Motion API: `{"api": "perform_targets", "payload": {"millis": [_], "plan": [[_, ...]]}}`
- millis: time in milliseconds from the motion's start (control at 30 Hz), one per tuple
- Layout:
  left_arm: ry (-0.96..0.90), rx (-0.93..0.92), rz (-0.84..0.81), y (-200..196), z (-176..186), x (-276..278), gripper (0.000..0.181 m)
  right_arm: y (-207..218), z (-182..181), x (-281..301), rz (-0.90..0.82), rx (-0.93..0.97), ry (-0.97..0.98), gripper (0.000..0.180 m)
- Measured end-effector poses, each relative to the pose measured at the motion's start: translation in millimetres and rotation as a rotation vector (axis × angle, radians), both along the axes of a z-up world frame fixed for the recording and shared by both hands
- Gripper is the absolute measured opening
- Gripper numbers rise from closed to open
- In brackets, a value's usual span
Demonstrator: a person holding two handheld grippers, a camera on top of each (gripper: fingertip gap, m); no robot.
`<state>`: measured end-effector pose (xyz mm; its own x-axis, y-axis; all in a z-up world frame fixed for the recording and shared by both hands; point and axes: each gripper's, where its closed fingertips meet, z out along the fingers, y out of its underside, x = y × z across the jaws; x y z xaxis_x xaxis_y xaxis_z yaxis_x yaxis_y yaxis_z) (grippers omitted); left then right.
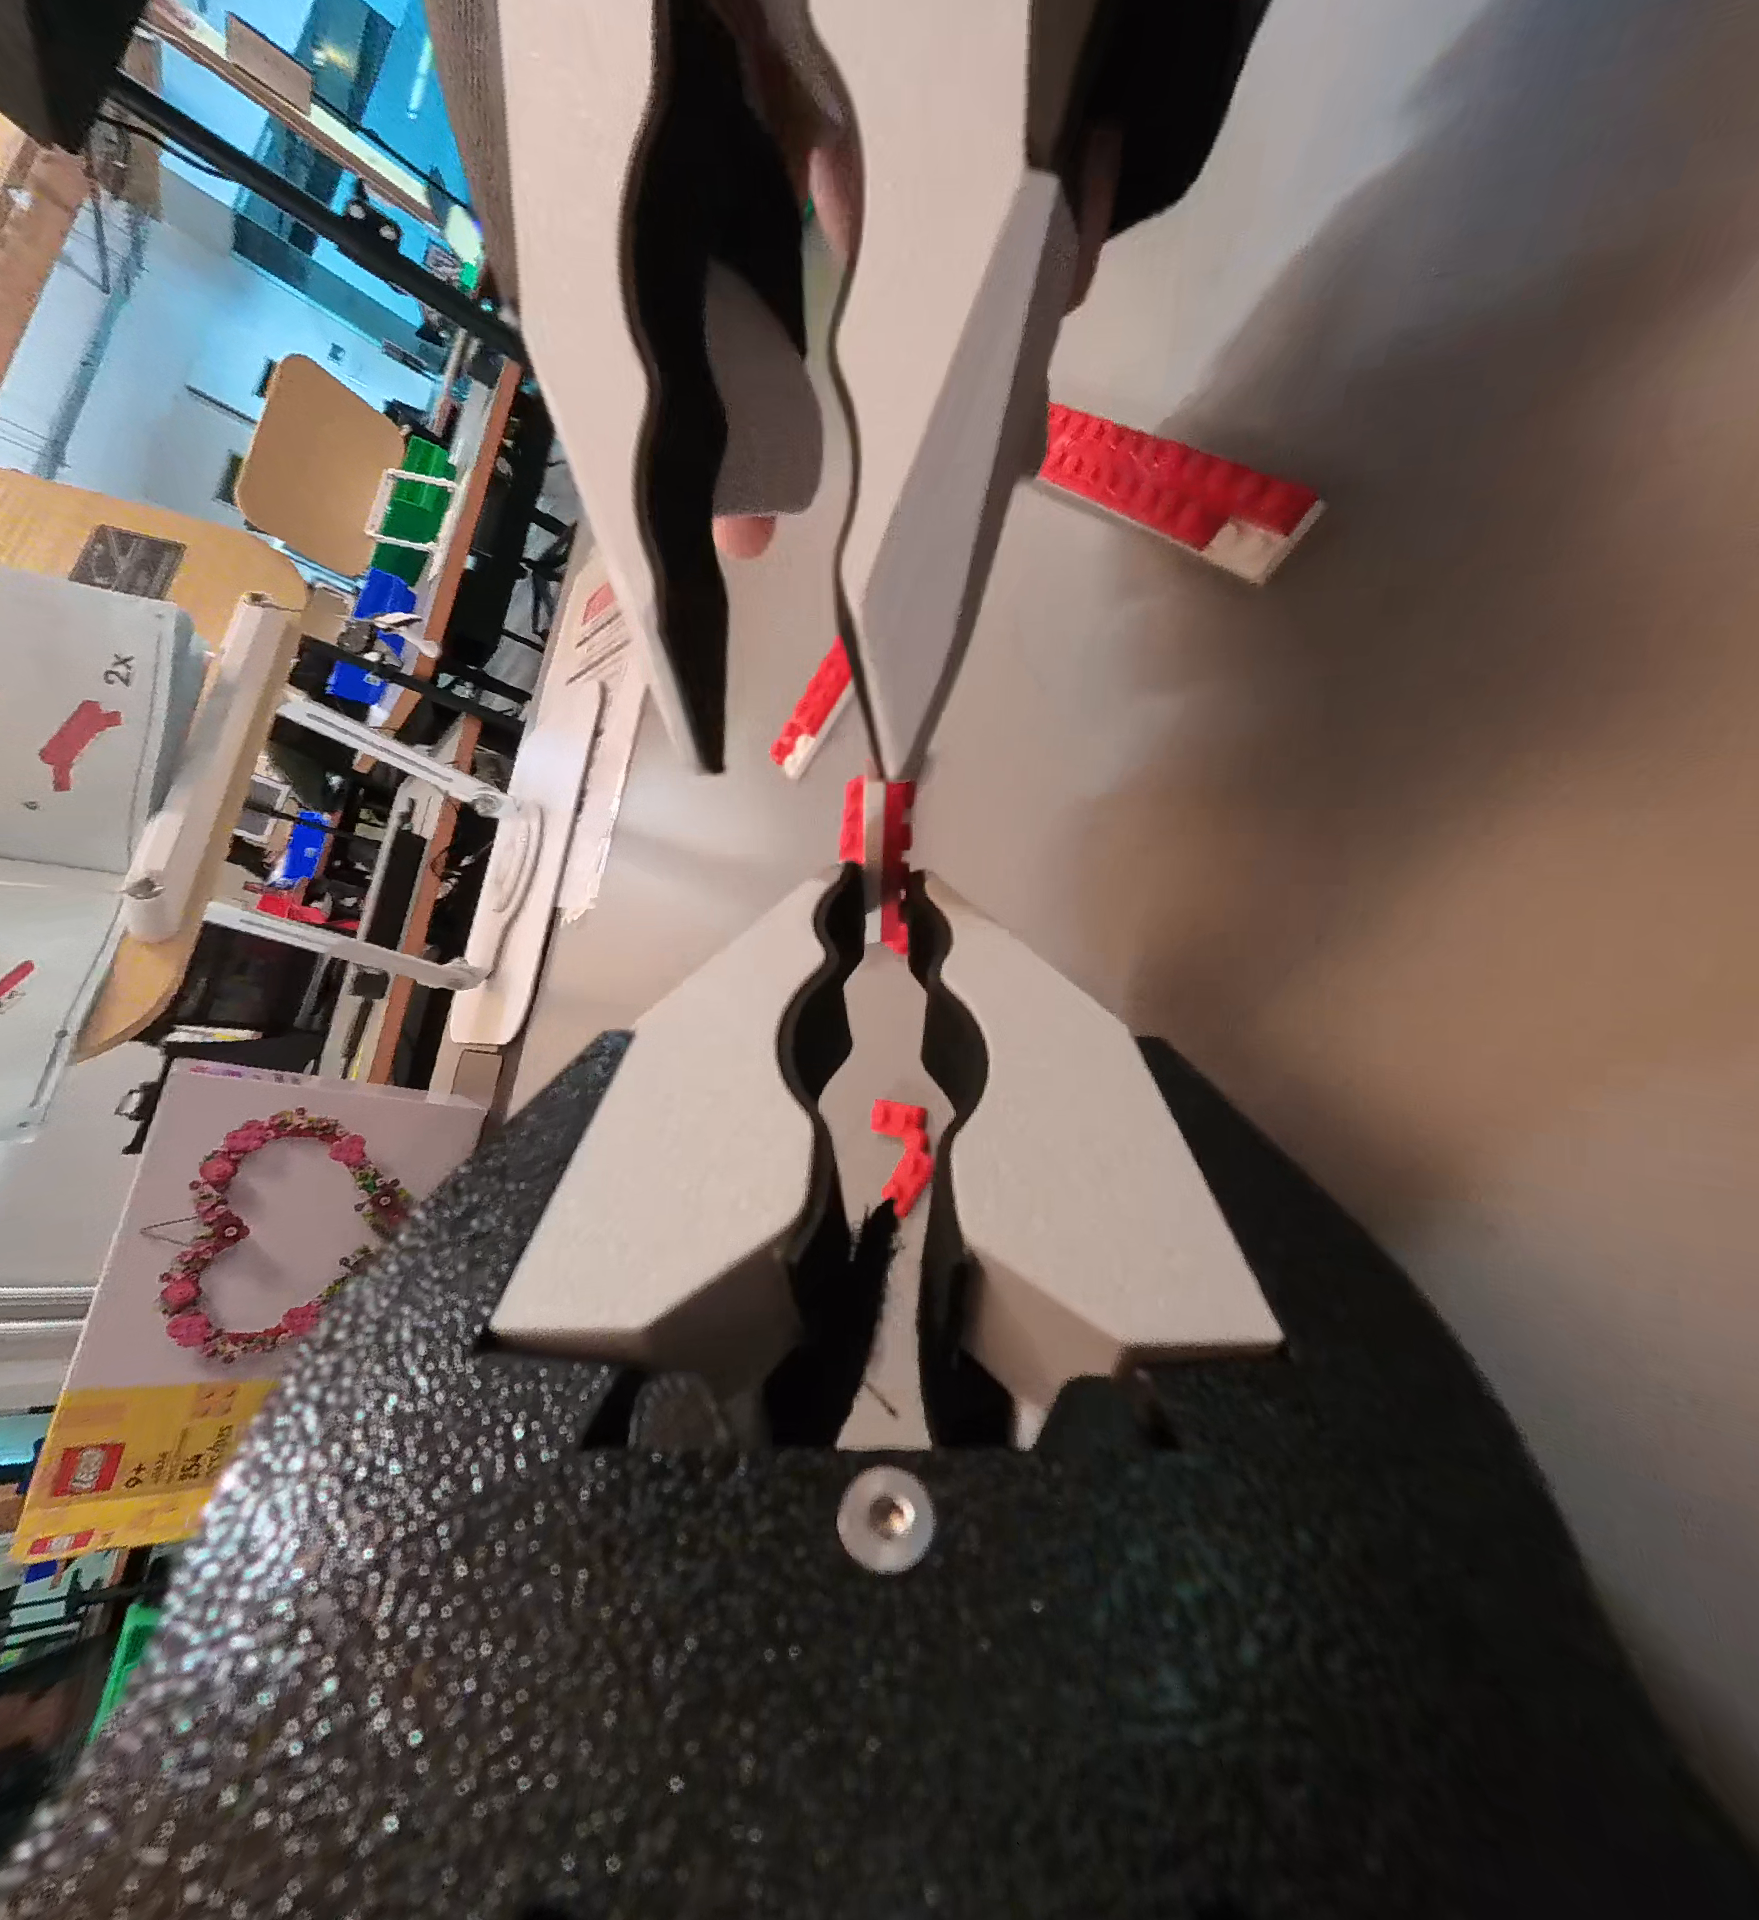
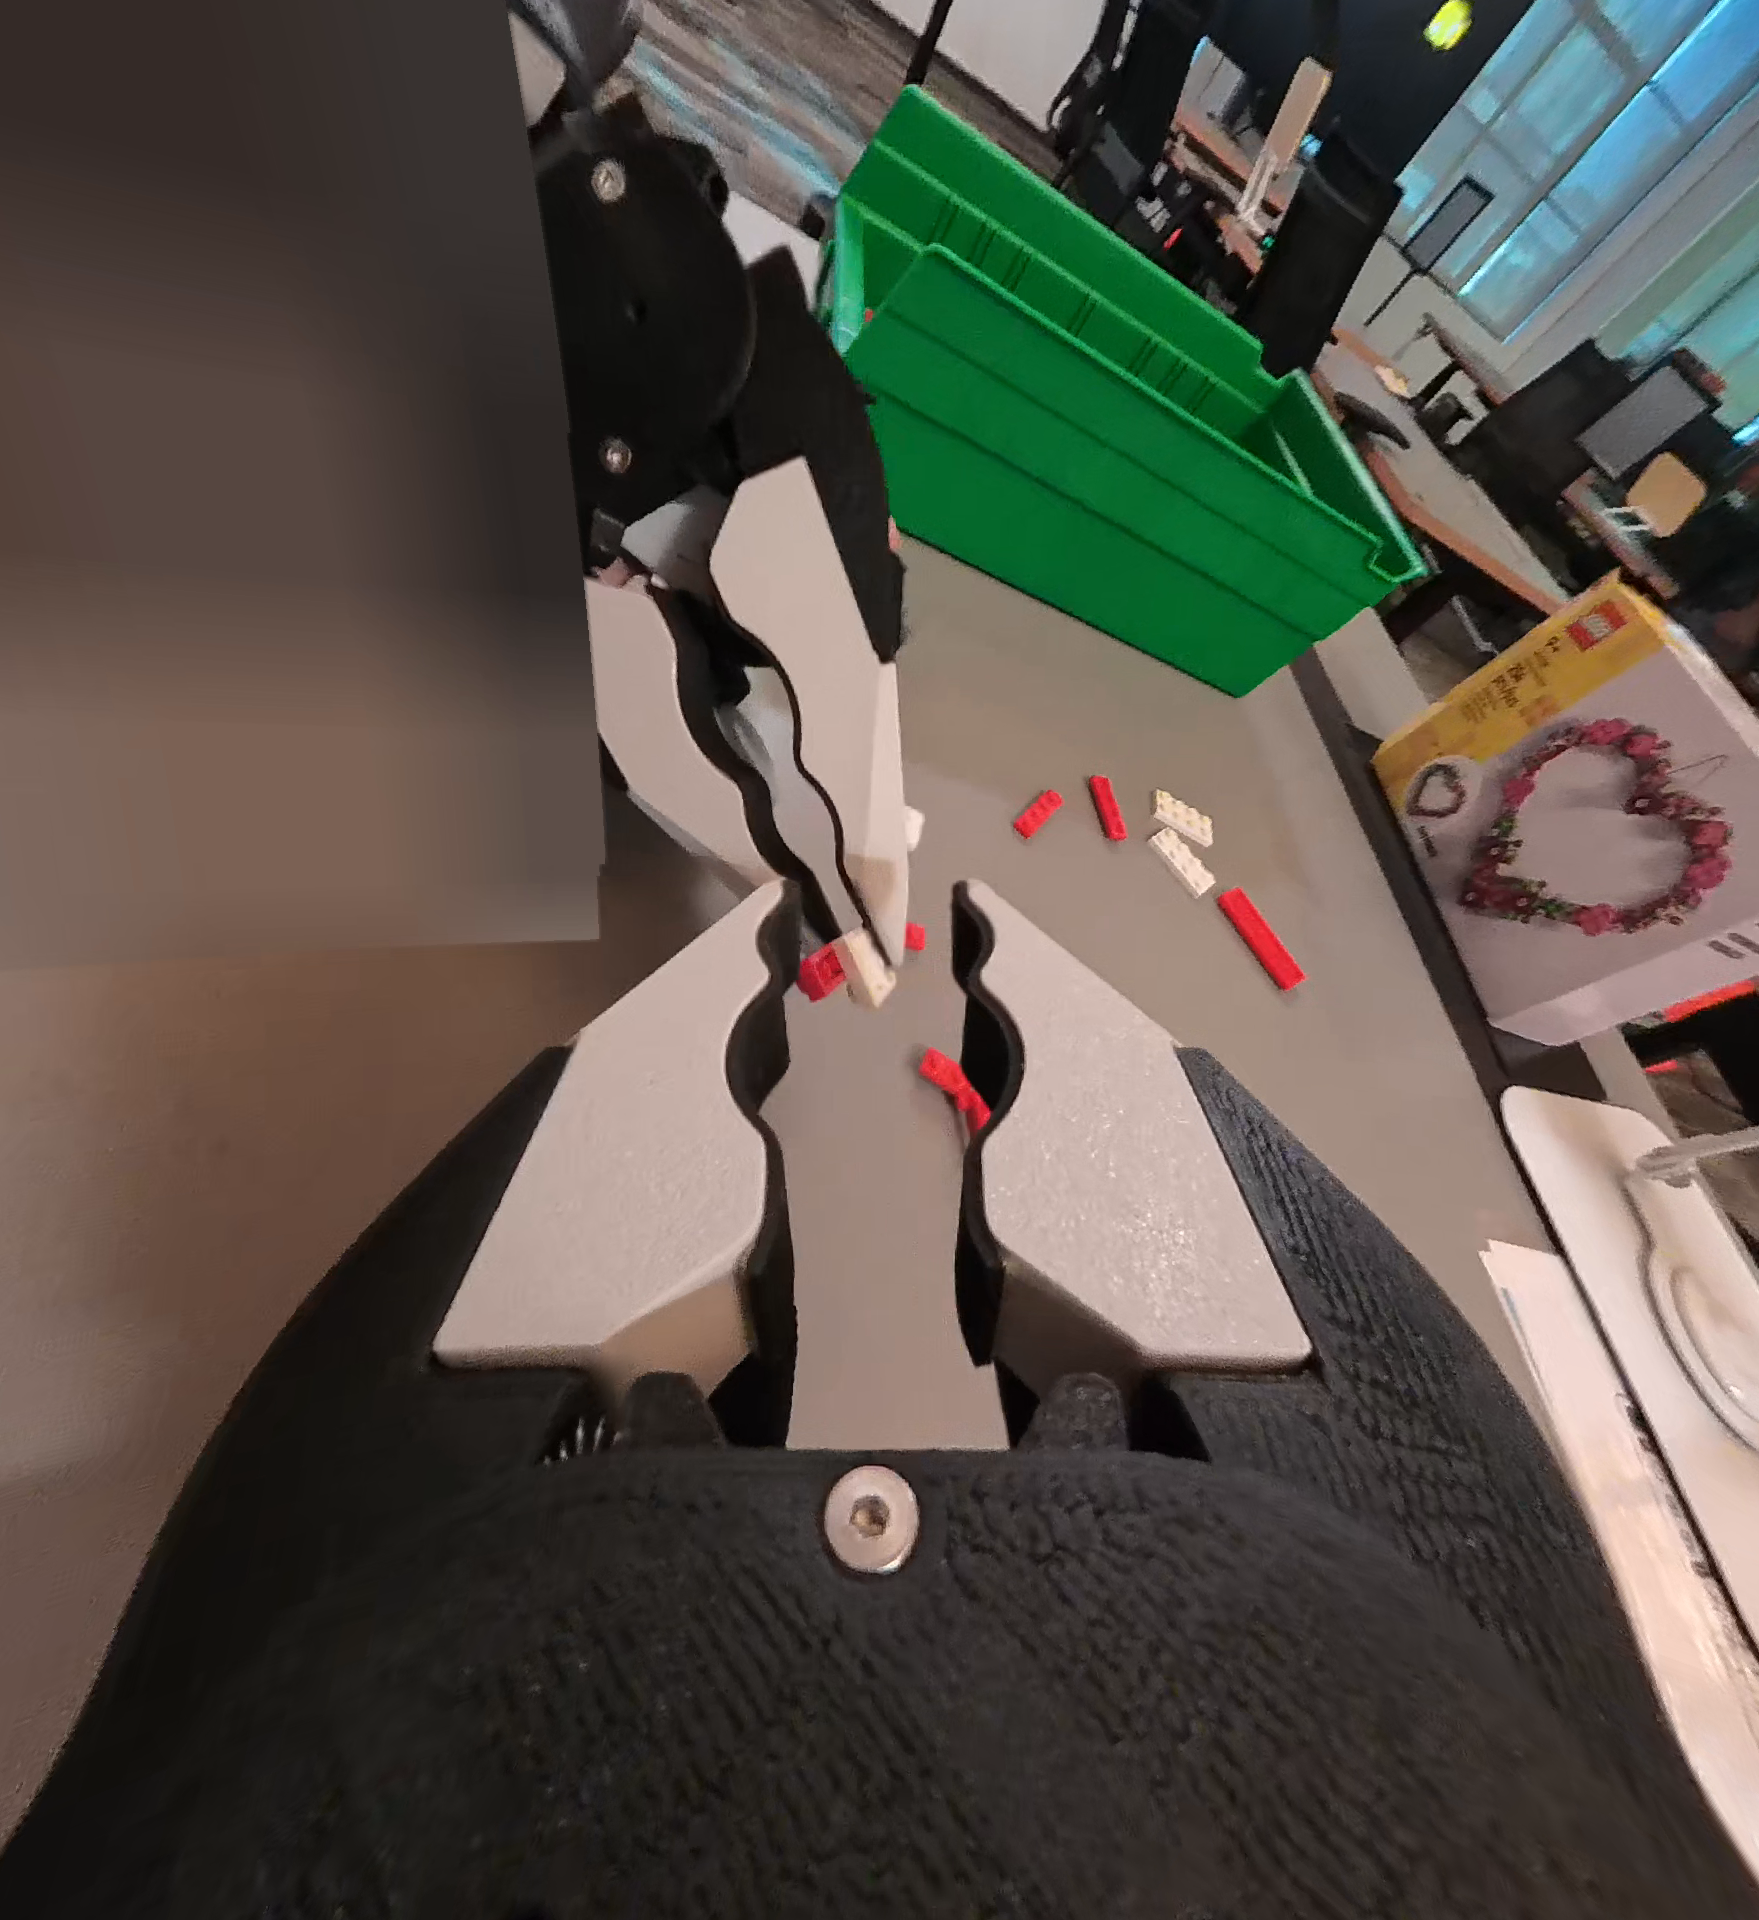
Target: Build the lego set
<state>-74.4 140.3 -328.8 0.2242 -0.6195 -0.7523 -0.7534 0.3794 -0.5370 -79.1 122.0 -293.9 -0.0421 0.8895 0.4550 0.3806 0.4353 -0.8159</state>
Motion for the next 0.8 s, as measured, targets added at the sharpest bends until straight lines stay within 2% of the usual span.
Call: {"api": "perform_targets", "payload": {"millis": [200, 367, 567, 800], "plan": [[-0.019, -0.064, -0.01, -4, -1, 1, 0.006, -4, -17, 3, 0.036, 0.062, -0.106, 0.028], [-0.073, -0.068, -0.03, -7, 4, 5, 0.006, -2, -21, 1, 0.02, 0.139, -0.128, 0.008], [-0.267, -0.176, -0.095, -15, 22, 6, 0.008, -6, -3, 5, 0.073, 0.018, -0.002, 0.006], [-0.375, -0.249, -0.206, -28, 36, 7, 0.011, -16, 14, 7, 0.155, -0.068, 0.118, 0.006]]}}
